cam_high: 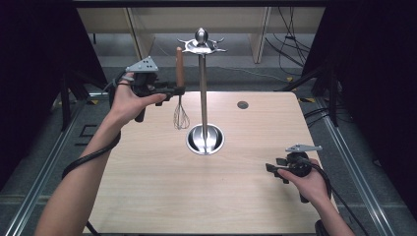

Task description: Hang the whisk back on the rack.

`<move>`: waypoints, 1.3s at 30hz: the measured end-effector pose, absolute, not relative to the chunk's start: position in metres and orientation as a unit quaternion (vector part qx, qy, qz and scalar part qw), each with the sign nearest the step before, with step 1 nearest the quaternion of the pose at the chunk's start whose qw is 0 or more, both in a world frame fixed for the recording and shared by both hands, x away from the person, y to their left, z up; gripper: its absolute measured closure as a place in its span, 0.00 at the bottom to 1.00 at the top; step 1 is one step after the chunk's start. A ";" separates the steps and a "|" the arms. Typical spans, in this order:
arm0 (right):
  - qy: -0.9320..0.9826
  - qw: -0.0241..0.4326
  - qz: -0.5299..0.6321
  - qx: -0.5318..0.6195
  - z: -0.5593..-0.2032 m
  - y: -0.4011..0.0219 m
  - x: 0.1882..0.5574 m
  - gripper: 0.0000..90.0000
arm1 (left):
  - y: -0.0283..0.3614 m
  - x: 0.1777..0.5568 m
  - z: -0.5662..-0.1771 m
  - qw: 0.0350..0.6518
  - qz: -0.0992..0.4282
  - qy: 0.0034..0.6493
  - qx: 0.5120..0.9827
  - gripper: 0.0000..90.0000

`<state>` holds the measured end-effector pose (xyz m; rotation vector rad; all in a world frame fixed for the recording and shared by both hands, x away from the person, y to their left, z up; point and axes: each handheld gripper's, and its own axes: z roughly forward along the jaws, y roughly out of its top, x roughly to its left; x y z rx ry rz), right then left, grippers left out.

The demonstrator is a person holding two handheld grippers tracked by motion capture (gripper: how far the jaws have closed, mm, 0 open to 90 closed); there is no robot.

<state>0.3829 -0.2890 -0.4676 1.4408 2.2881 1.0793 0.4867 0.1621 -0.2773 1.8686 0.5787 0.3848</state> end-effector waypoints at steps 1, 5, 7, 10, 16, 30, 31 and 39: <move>0.781 0.115 0.369 0.491 -0.468 -0.289 0.383 0.50 | 0.163 0.486 -0.277 0.543 0.163 0.245 0.786 0.72; 0.780 0.116 0.369 0.491 -0.468 -0.290 0.383 0.50 | 0.168 0.483 -0.277 0.545 0.172 0.248 0.782 0.68; 0.780 0.117 0.368 0.492 -0.468 -0.289 0.383 0.50 | 0.172 0.480 -0.277 0.547 0.174 0.251 0.779 0.65; 0.779 0.115 0.374 0.490 -0.469 -0.289 0.383 0.50 | 0.176 0.474 -0.278 0.548 0.180 0.251 0.777 0.60; 0.780 0.119 0.366 0.494 -0.467 -0.289 0.382 0.50 | 0.186 0.460 -0.280 0.552 0.195 0.259 0.768 0.51; 0.781 0.113 0.367 0.493 -0.468 -0.289 0.383 0.50 | 0.220 0.432 -0.312 0.549 0.209 0.300 0.751 0.40; 0.781 0.113 0.367 0.493 -0.468 -0.289 0.383 0.50 | 0.220 0.432 -0.312 0.549 0.209 0.300 0.751 0.40; 0.780 0.115 0.367 0.493 -0.468 -0.289 0.383 0.50 | 0.239 0.412 -0.333 0.550 0.220 0.328 0.735 0.39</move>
